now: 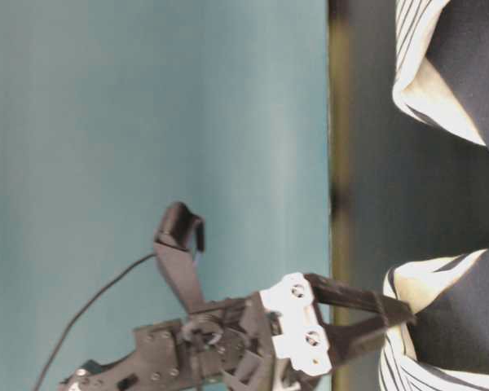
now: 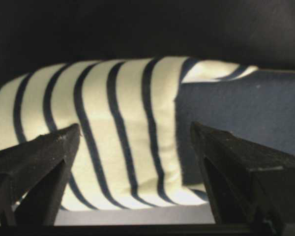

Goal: Arrange the slippers with the left arm.
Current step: 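Rotate the held left slipper to point straight forward, then release it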

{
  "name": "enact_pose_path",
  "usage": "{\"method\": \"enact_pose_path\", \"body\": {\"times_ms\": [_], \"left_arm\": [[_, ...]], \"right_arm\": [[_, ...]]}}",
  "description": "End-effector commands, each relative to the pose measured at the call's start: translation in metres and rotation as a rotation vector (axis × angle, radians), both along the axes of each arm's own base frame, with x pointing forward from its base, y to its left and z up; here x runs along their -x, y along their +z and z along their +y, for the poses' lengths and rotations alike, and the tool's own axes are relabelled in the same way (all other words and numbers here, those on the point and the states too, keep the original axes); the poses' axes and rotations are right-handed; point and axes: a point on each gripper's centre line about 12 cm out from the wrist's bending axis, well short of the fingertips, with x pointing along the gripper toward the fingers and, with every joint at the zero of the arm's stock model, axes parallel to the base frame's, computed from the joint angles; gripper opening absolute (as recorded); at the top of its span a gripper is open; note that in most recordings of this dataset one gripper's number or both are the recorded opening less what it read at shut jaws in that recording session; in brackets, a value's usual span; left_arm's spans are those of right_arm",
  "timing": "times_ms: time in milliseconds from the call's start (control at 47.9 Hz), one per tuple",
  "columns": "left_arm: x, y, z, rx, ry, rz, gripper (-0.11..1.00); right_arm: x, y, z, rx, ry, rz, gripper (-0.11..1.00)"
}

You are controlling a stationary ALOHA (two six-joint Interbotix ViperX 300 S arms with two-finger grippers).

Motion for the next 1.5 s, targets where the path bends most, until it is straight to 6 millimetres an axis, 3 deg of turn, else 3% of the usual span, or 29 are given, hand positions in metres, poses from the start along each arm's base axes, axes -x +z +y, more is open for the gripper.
{"method": "enact_pose_path", "body": {"times_ms": [0, 209, 292, 439, 522, 648, 794, 961, 1107, 1483], "left_arm": [[-0.001, 0.001, 0.002, -0.003, 0.004, -0.006, 0.86], [0.002, -0.001, 0.006, -0.005, 0.009, 0.004, 0.76], [0.002, 0.000, 0.006, -0.011, -0.002, 0.015, 0.60], [0.004, 0.003, 0.006, -0.026, -0.059, 0.022, 0.19], [0.004, 0.011, 0.006, -0.038, -0.094, 0.014, 0.02], [0.006, 0.029, 0.003, -0.057, -0.158, 0.008, 0.01], [0.003, 0.067, 0.002, -0.102, -0.255, -0.037, 0.01], [-0.009, 0.088, 0.005, -0.140, -0.320, -0.050, 0.01], [-0.025, 0.088, 0.007, -0.153, -0.358, -0.051, 0.01], [-0.044, 0.043, 0.002, -0.143, -0.395, -0.026, 0.01]], "right_arm": [[-0.001, 0.003, -0.001, -0.004, -0.005, -0.008, -0.01], [-0.001, 0.003, -0.001, -0.004, -0.005, -0.009, -0.01], [-0.001, 0.003, -0.001, -0.004, -0.005, -0.012, -0.01], [0.000, 0.004, -0.001, -0.004, -0.005, -0.015, -0.01], [0.000, 0.003, -0.001, -0.004, -0.005, -0.015, -0.01], [0.000, 0.001, -0.001, -0.004, -0.005, -0.011, -0.01], [0.001, 0.002, -0.001, -0.004, -0.005, -0.014, -0.01], [0.002, -0.001, -0.001, -0.004, -0.005, -0.011, -0.01], [0.002, -0.001, -0.001, -0.006, -0.005, -0.009, -0.01], [0.004, -0.002, -0.001, -0.006, -0.005, -0.011, -0.01]]}}
